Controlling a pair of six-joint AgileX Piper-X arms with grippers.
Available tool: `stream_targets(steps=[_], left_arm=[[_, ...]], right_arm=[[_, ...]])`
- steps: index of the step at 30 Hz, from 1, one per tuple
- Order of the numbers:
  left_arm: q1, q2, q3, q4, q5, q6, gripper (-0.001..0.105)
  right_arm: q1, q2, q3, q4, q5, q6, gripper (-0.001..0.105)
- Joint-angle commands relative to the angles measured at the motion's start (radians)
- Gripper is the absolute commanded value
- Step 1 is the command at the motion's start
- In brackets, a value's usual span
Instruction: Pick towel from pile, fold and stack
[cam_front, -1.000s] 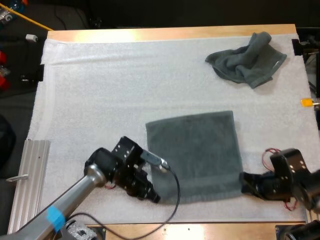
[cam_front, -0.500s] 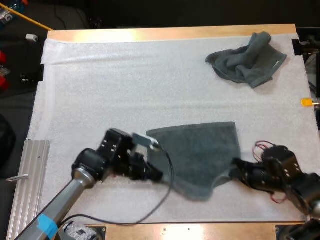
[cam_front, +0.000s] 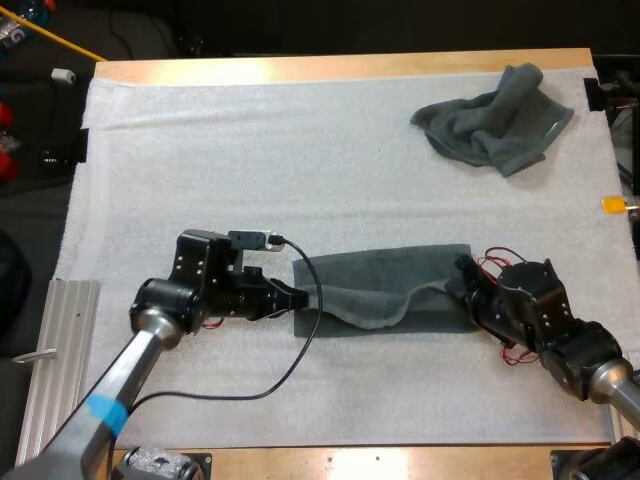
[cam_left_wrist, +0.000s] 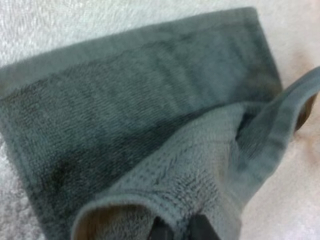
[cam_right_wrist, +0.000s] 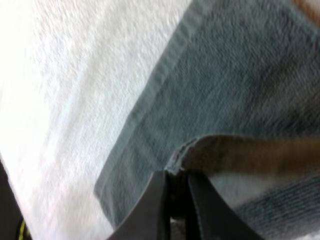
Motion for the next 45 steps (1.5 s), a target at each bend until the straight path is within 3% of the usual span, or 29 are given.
stream_targets(steps=[1,10,21,25,27,29,32,37,42,45], left_arm=[[-0.001,0.014,-0.003,-0.017,0.010,-0.009,0.000],[-0.001,0.109,-0.003,-0.070,0.010,-0.009,0.000],[-0.001,0.127,-0.003,-0.090,-0.003,-0.004,0.004],[-0.001,0.127,-0.003,-0.090,-0.003,-0.004,0.035],[-0.001,0.127,-0.003,-0.090,0.006,-0.004,0.057],[-0.001,0.127,-0.003,-0.090,0.017,-0.004,0.071],[-0.001,0.127,-0.011,-0.090,0.059,-0.004,0.063],[-0.001,0.103,-0.034,-0.081,0.096,-0.004,0.055],[-0.001,0.001,-0.039,-0.068,0.096,-0.004,0.055],[-0.001,-0.079,-0.041,-0.019,0.077,0.013,0.055]], right_arm=[[0.000,-0.001,-0.001,-0.007,0.029,0.004,0.000],[0.000,-0.001,-0.001,-0.007,0.153,0.018,0.000],[0.000,0.071,-0.001,-0.019,0.083,0.018,0.000],[0.000,0.084,-0.001,-0.092,0.073,0.018,0.015],[0.000,0.084,-0.001,-0.159,0.084,0.018,0.032],[0.000,0.084,-0.001,-0.233,0.090,-0.003,0.049],[0.000,0.084,-0.001,-0.321,0.071,-0.101,0.059],[0.000,0.056,-0.001,-0.346,0.006,-0.275,0.059],[0.000,-0.020,-0.002,-0.249,-0.023,-0.386,0.059],[0.000,-0.084,-0.018,-0.120,-0.023,-0.449,0.059]])
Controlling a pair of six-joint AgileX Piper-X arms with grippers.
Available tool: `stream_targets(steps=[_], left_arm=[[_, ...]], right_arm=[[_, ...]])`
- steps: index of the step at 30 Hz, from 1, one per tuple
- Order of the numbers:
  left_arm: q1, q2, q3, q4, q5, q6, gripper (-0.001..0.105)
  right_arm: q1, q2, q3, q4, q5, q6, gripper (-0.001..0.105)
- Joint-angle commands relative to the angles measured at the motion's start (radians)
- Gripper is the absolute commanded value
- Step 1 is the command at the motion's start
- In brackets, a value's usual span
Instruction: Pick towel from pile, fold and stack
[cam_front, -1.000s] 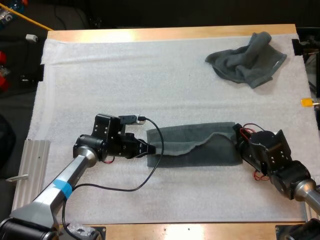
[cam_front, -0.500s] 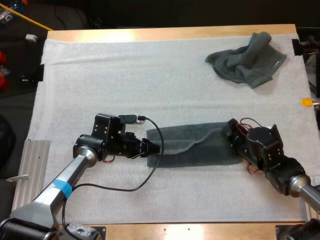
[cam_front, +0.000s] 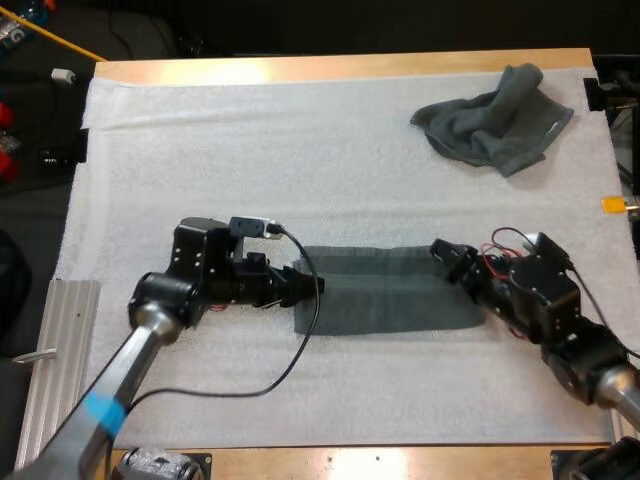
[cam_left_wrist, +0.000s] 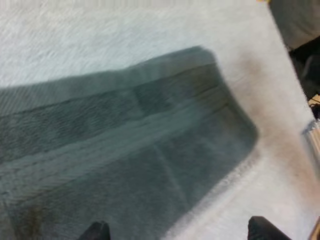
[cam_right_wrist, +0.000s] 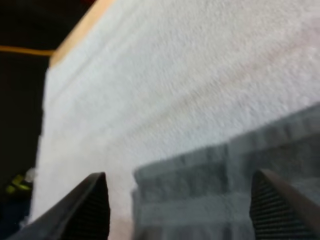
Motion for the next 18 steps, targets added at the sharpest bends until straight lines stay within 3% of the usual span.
stream_targets(steps=[1,7,11,18], left_arm=[[-0.001,-0.037,-0.007,0.030,-0.007,0.011,0.055],[-0.001,-0.212,-0.007,0.156,-0.028,0.037,0.055],[-0.001,-0.347,-0.007,0.251,-0.028,0.040,0.063],[-0.001,-0.548,-0.012,0.406,-0.028,0.017,0.065]], right_arm=[[0.000,-0.029,-0.020,0.079,-0.007,-0.044,0.059],[0.000,-0.140,-0.120,0.425,-0.007,-0.192,0.059],[0.000,-0.201,-0.202,0.622,-0.005,-0.241,0.059],[0.000,-0.276,-0.290,0.821,0.001,-0.281,0.059]])
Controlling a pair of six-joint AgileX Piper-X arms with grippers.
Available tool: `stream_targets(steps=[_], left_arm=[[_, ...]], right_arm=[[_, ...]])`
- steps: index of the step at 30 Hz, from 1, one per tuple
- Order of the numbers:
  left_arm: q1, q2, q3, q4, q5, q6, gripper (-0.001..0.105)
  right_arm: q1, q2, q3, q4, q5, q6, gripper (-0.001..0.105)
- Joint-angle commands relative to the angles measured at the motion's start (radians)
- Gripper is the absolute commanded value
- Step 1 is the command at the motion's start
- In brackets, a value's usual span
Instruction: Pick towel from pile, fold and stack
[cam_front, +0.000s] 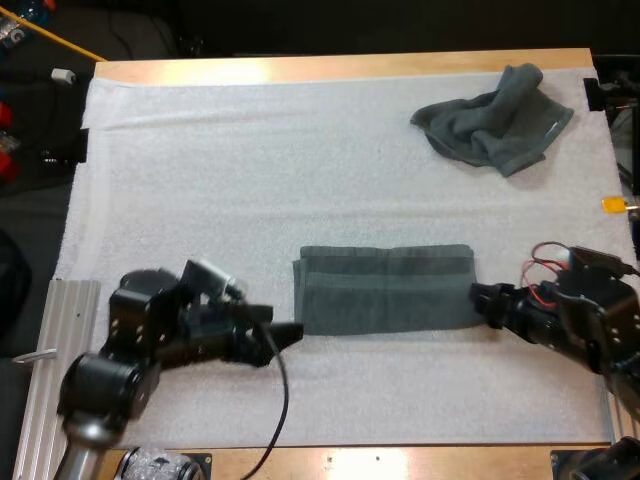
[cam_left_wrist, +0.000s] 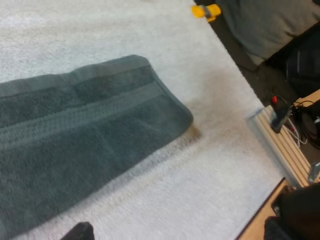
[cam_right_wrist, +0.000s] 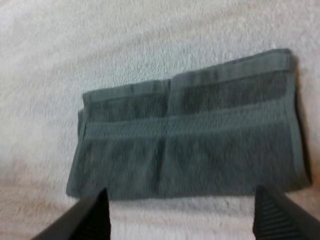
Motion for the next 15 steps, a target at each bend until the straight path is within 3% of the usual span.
stream_targets(steps=[1,8,12,15], left_arm=[[-0.001,-0.034,-0.007,0.043,-0.008,-0.011,0.065],[-0.001,-0.201,-0.007,0.232,-0.007,-0.013,0.065],[-0.001,-0.244,-0.007,0.245,-0.016,-0.018,0.065],[-0.001,-0.245,-0.007,0.245,-0.066,-0.018,0.065]], right_arm=[[0.000,-0.014,-0.019,0.049,0.004,-0.013,0.059],[0.000,-0.091,-0.053,0.234,0.004,-0.013,0.059],[0.000,-0.122,-0.053,0.273,0.035,-0.013,0.059],[0.000,-0.119,-0.053,0.267,0.112,-0.014,0.059]])
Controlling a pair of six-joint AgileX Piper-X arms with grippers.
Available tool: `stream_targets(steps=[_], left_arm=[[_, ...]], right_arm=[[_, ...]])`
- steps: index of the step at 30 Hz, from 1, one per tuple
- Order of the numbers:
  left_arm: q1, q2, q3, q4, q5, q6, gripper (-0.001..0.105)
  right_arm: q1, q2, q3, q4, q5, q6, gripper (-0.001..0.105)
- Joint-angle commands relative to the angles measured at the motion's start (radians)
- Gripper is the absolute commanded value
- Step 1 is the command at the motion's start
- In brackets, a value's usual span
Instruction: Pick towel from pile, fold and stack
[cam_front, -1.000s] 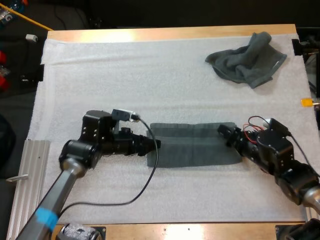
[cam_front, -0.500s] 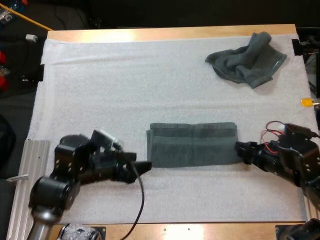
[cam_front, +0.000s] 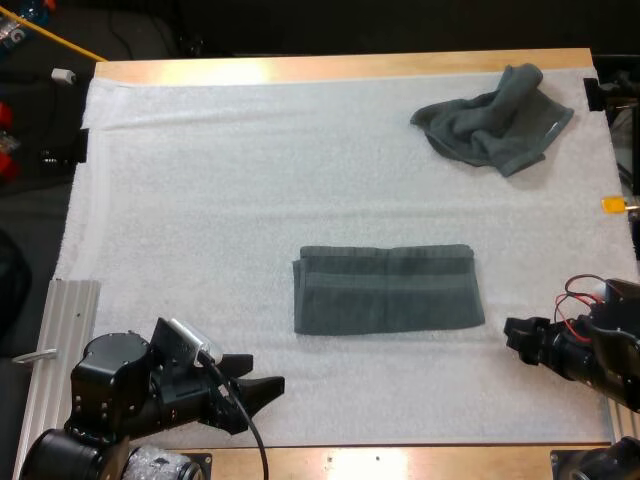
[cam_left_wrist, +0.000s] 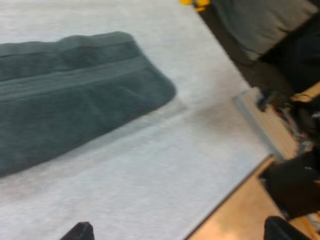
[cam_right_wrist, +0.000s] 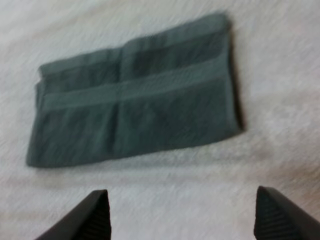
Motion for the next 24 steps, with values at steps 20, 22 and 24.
stream_targets(steps=[20,22,24], left_arm=[[-0.001,-0.001,-0.006,-0.016,-0.044,-0.008,0.065],[-0.001,-0.001,-0.006,-0.016,-0.044,-0.008,0.065],[-0.001,-0.001,-0.006,-0.016,-0.044,-0.008,0.065]], right_arm=[[-0.213,0.457,-0.007,-0.291,-0.140,-0.278,0.059],[-0.253,0.492,-0.007,-0.292,-0.164,-0.332,0.059],[-0.297,0.528,-0.007,-0.293,-0.186,-0.386,0.059]])
